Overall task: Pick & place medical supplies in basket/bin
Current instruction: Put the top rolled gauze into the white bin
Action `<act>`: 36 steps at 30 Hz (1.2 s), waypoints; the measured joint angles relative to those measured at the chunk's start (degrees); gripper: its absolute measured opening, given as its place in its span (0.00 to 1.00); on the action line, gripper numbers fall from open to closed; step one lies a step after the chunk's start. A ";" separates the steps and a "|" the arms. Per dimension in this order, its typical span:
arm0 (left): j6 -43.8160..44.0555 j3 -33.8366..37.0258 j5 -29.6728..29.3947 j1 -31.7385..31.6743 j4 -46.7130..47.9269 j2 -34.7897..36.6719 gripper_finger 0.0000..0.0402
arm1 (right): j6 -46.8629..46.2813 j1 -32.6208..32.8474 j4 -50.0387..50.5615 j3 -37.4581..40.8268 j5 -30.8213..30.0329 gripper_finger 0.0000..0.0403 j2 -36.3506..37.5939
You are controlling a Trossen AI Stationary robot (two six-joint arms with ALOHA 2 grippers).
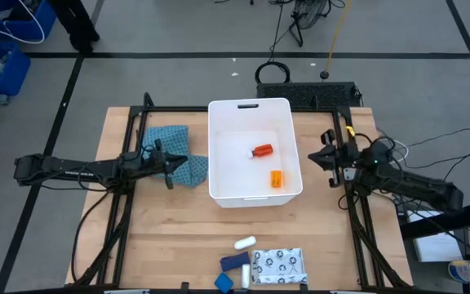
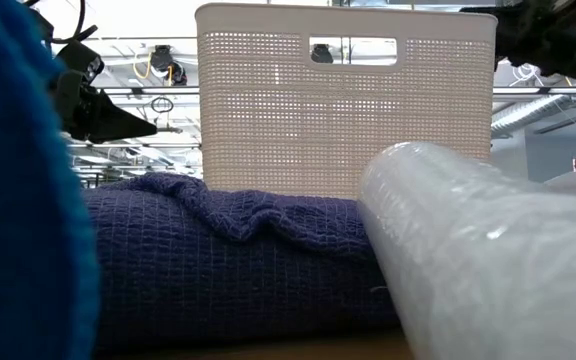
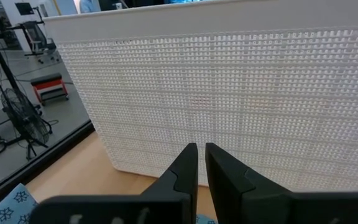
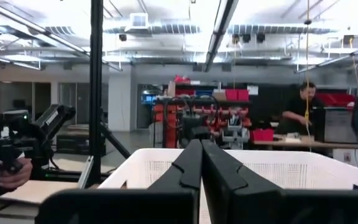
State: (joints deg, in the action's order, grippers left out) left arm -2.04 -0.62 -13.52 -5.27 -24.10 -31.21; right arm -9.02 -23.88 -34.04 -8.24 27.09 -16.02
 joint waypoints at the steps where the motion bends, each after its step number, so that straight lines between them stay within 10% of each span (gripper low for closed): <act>1: 0.43 0.00 0.00 0.01 0.06 0.01 0.09 | -0.35 0.00 -0.05 0.52 -0.26 0.00 0.65; 14: 1.12 0.00 0.04 -0.01 0.26 0.01 0.09 | 5.85 15.18 2.76 1.23 -10.76 0.00 0.18; 36: 3.09 0.02 0.07 -0.01 4.37 -0.01 0.09 | 13.93 14.12 14.91 4.55 -10.31 0.00 13.08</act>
State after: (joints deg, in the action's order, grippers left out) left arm 1.05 -0.60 -13.45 -5.28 -19.73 -31.22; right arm 4.91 -9.76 -19.13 -3.69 16.78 -2.94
